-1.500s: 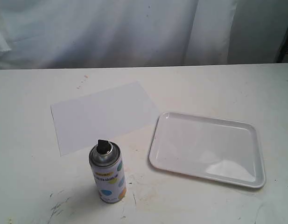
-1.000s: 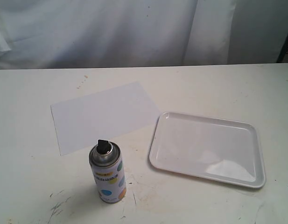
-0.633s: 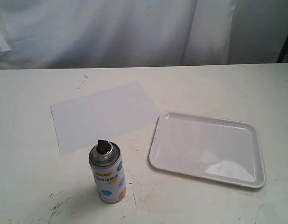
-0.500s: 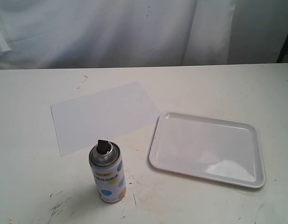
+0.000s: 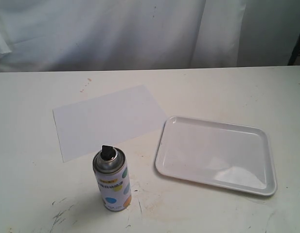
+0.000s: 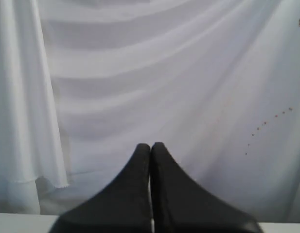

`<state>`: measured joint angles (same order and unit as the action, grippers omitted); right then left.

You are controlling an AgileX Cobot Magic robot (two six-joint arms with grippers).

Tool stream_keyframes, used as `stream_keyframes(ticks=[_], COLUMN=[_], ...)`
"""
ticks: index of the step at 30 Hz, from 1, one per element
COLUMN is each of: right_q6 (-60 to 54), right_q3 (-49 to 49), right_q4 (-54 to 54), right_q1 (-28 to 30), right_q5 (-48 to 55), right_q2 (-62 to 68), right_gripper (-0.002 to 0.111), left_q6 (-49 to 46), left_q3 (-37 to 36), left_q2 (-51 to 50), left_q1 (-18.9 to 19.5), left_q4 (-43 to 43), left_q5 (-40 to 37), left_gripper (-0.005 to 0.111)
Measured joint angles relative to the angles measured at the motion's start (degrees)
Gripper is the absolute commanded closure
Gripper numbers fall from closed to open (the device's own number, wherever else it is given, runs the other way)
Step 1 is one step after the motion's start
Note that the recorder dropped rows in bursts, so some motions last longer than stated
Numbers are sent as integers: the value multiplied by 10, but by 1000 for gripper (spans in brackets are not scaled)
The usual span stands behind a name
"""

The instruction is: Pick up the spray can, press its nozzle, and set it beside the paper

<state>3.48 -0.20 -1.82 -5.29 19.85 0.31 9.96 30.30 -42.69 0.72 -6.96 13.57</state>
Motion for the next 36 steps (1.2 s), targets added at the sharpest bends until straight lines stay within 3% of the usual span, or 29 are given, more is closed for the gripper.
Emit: stream_keyframes(ticks=[10, 23, 30, 36], right_q6=[0, 0, 0, 0], right_q3=[0, 0, 0, 0], right_q4=[0, 1, 1, 1], right_q1=[0, 0, 0, 0], right_q5=[0, 0, 0, 0], right_q2=[0, 0, 0, 0], right_gripper=[108, 108, 108, 108], left_q6=[0, 58, 166, 189], left_q3=[-2, -96, -185, -252], left_q2=[-76, -79, -82, -141], left_q1=[0, 0, 0, 0], left_q4=[-13, -42, -166, -306], left_q5=[20, 100, 220, 331], left_gripper=[107, 107, 107, 107])
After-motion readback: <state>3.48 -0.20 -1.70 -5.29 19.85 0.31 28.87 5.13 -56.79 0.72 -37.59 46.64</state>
